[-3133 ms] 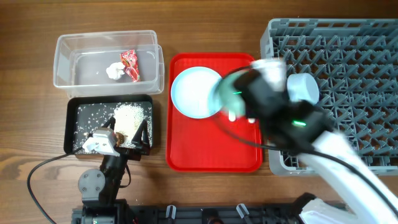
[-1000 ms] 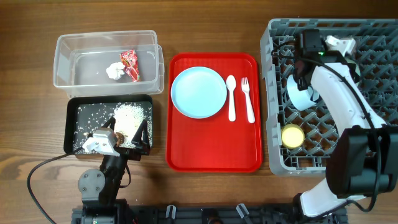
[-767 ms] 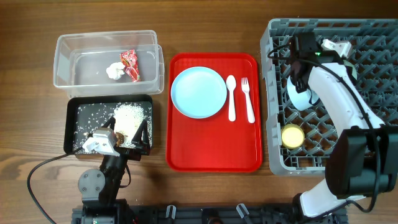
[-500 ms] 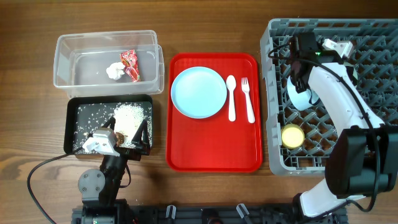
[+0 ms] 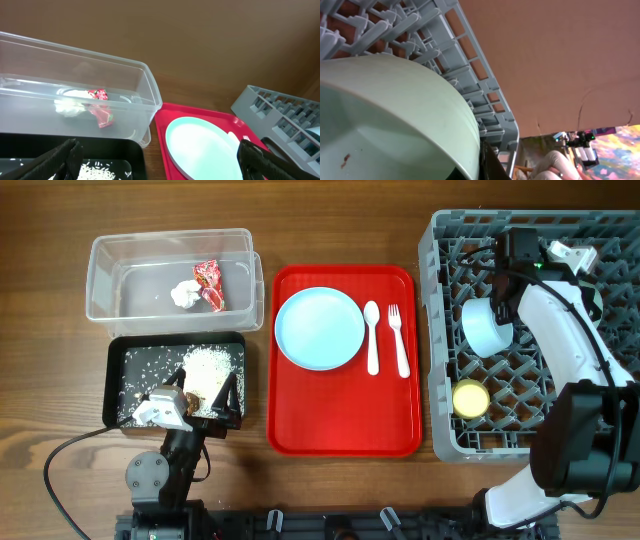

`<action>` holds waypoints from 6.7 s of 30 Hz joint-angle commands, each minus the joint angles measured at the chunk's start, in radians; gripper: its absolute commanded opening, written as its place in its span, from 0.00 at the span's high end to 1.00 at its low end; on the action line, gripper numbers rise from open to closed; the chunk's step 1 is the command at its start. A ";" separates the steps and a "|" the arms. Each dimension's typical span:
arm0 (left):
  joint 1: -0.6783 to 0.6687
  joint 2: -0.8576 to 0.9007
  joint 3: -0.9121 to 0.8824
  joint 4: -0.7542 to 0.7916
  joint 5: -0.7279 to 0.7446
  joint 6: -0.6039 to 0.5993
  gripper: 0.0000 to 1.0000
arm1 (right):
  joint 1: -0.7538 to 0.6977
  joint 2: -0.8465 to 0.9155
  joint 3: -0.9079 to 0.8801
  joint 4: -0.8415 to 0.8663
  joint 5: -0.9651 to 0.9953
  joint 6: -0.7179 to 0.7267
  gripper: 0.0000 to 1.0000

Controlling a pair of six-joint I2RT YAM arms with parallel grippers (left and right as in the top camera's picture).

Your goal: Sort waste into correct bins and load items into the dishwasher rack

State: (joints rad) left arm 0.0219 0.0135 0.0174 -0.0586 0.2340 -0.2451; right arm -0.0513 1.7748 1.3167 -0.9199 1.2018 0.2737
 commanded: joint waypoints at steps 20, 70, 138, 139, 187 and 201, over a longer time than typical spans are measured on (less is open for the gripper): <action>0.008 -0.011 -0.011 0.006 0.001 0.003 0.00 | 0.100 0.039 -0.002 -0.040 0.076 -0.038 0.96; 0.008 -0.011 -0.011 0.006 0.001 0.003 0.00 | 0.195 0.021 -0.119 0.193 0.135 -0.296 0.41; 0.008 -0.011 -0.011 0.006 0.001 0.003 0.00 | 0.604 0.203 -0.016 0.172 -1.410 0.875 0.38; 0.008 -0.011 -0.011 0.006 0.001 0.003 0.00 | 0.603 0.213 -0.016 0.172 -1.397 0.880 0.39; 0.008 -0.011 -0.011 0.006 0.001 0.003 0.00 | 0.462 -0.612 -0.014 -0.081 0.317 -0.001 0.96; 0.008 -0.011 -0.011 0.006 0.001 0.003 0.00 | 0.082 -0.456 -0.014 0.304 0.251 -0.432 0.96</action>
State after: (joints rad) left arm 0.0219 0.0135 0.0166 -0.0586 0.2340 -0.2451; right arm 0.1169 1.2469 1.3010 -0.6899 1.4807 0.0822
